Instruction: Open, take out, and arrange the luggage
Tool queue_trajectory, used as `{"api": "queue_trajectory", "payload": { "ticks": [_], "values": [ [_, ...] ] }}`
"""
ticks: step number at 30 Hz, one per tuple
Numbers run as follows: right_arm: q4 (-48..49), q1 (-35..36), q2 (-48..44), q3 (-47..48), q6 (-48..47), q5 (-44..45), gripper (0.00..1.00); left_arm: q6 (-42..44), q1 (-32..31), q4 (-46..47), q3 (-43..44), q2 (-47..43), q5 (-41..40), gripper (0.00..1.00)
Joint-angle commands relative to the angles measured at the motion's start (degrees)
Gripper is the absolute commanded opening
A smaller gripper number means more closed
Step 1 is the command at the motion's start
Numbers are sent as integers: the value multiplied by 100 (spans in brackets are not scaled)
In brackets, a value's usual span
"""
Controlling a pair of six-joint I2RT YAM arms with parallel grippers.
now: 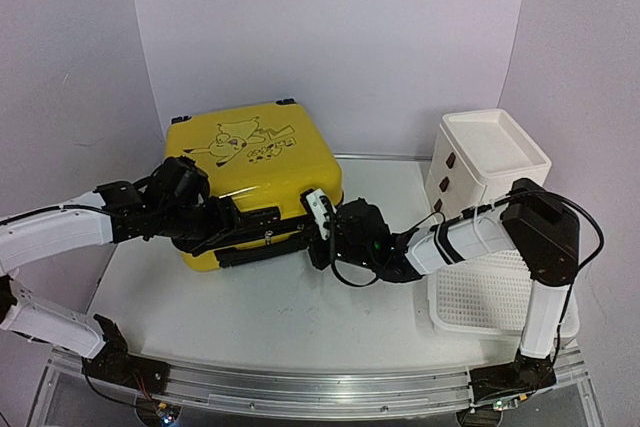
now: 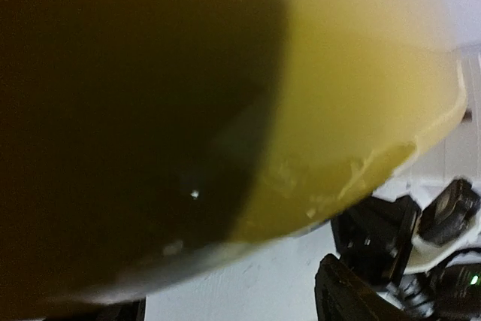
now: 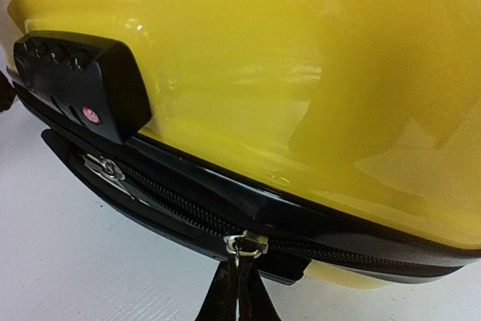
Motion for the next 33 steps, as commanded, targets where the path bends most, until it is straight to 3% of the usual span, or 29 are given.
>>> {"api": "queue_trajectory", "payload": {
  "ticks": [1, 7, 12, 18, 20, 24, 28, 33],
  "values": [
    [383, 61, -44, 174, 154, -550, 0, -2001, -91, 734, -104, -34, -787, 79],
    [445, 94, -42, 144, 161, -552, 0, -3059, -237, 1686, -562, 258, -1055, 70],
    [510, 121, -30, 100, 178, -552, 0, -3646, -417, 1833, -440, 699, -1121, 65],
    [666, 146, -34, 43, 226, -517, 0, -3834, -765, 1913, -362, 943, -1519, 57],
    [681, 146, -53, 43, 190, -469, 0, -3837, -891, 1926, -460, 934, -1822, 60],
    [700, 150, -79, 27, 185, -425, 0, -3412, -1173, 1937, -389, 971, -2490, 66],
    [702, 147, -101, -18, 213, -438, 0, -1494, -1393, 1425, 319, 1002, -3186, 66],
    [708, 146, -165, -90, 158, -431, 0, -156, -1412, 1355, 219, 771, -2775, 67]
  ]
}}
